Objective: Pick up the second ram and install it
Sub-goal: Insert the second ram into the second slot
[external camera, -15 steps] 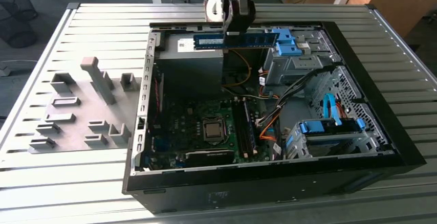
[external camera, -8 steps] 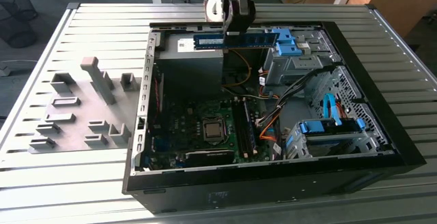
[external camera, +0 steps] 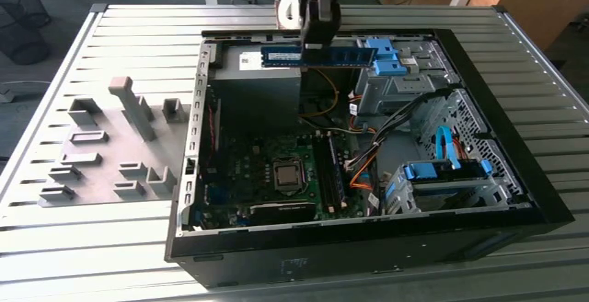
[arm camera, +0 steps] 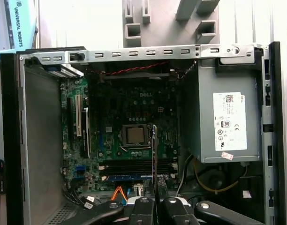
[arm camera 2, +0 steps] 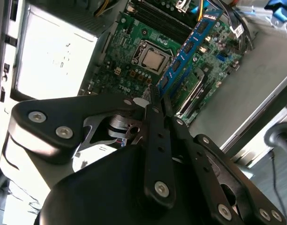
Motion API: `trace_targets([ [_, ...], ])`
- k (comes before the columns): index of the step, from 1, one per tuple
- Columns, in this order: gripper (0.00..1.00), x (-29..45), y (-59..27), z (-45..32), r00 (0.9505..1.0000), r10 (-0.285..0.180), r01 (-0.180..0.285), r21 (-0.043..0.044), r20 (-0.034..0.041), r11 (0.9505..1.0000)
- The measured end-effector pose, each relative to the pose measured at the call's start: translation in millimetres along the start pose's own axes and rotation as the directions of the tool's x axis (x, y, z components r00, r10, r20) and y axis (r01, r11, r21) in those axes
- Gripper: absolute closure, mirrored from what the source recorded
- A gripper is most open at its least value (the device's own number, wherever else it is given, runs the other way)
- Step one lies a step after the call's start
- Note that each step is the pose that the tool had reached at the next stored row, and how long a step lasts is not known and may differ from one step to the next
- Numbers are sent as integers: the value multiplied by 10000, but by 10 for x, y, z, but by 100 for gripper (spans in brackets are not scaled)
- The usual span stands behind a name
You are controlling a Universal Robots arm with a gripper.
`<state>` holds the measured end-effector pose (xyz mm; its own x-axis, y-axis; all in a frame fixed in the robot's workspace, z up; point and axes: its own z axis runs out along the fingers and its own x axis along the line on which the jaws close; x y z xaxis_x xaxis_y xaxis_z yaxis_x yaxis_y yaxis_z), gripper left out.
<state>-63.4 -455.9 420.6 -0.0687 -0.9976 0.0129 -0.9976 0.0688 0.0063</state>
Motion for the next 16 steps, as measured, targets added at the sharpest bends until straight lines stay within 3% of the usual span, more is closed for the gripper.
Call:
trace_targets([
  [4,86,-1,0,16,9976,694,-694,0,-31,9976],
  [8,86,-1,0,38,9900,1409,-1409,-7,-42,9900],
  [12,86,-1,0,60,9770,2133,-2134,-13,-54,9770],
  [16,86,-1,0,84,9592,2828,-2828,-15,-66,9592],
])
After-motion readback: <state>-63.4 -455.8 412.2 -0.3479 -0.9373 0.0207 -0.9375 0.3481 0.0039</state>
